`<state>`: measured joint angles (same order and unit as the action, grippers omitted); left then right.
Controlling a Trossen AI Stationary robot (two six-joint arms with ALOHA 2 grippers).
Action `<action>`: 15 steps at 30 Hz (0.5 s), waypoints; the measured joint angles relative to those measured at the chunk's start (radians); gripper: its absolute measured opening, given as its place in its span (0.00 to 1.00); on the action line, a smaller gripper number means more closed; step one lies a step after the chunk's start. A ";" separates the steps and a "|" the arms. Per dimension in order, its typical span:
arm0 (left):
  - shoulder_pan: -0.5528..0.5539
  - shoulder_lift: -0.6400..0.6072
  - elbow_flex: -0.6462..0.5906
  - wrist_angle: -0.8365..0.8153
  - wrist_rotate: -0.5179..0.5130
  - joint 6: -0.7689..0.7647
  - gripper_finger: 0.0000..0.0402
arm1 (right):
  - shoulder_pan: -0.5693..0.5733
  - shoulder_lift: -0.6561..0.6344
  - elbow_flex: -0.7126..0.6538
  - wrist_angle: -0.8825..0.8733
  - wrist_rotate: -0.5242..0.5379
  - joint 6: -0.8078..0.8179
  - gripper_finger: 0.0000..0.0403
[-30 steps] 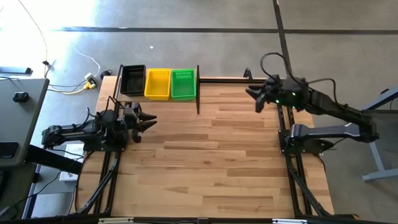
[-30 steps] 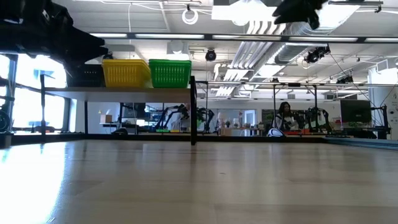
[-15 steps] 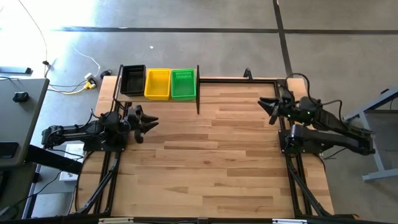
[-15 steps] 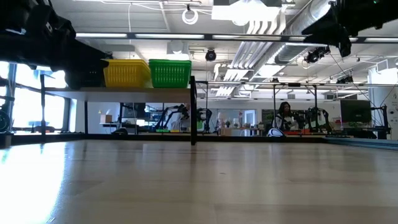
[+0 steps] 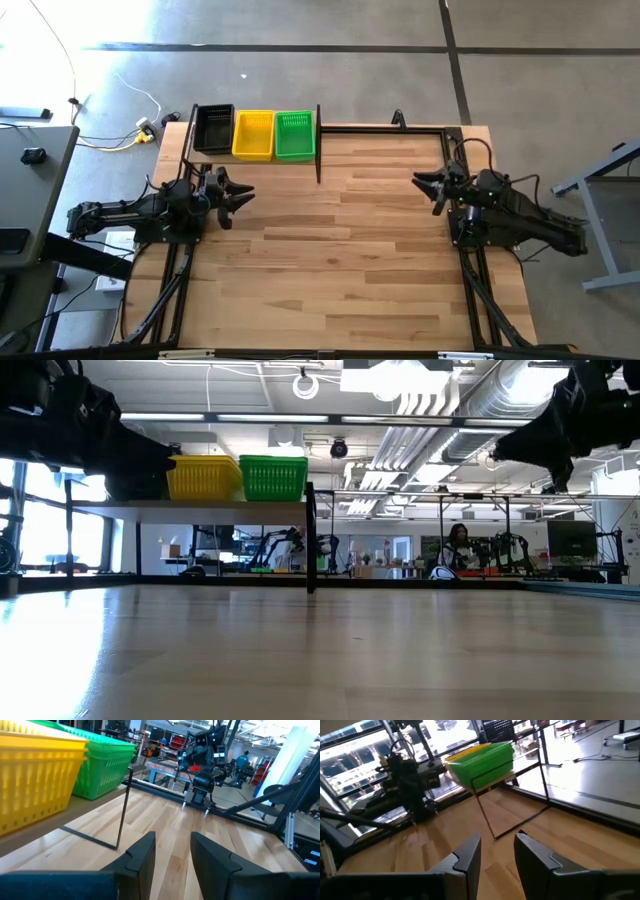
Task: Stack baskets on shelf by color
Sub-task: Return to Home Position
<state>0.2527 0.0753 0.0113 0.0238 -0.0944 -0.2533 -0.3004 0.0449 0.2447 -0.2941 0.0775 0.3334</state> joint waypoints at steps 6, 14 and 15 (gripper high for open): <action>0.000 0.000 0.000 0.000 0.001 0.002 0.28 | 0.000 -0.042 -0.144 0.118 -0.081 0.002 0.26; 0.000 0.000 0.000 0.000 0.001 0.002 0.28 | 0.000 -0.026 -0.213 0.258 -0.122 -0.045 0.26; 0.000 0.000 0.000 0.000 0.001 0.002 0.28 | 0.000 -0.023 -0.213 0.258 -0.116 -0.048 0.26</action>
<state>0.2524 0.0757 0.0113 0.0238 -0.0933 -0.2512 -0.3000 0.0219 0.0315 -0.0357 -0.0384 0.2857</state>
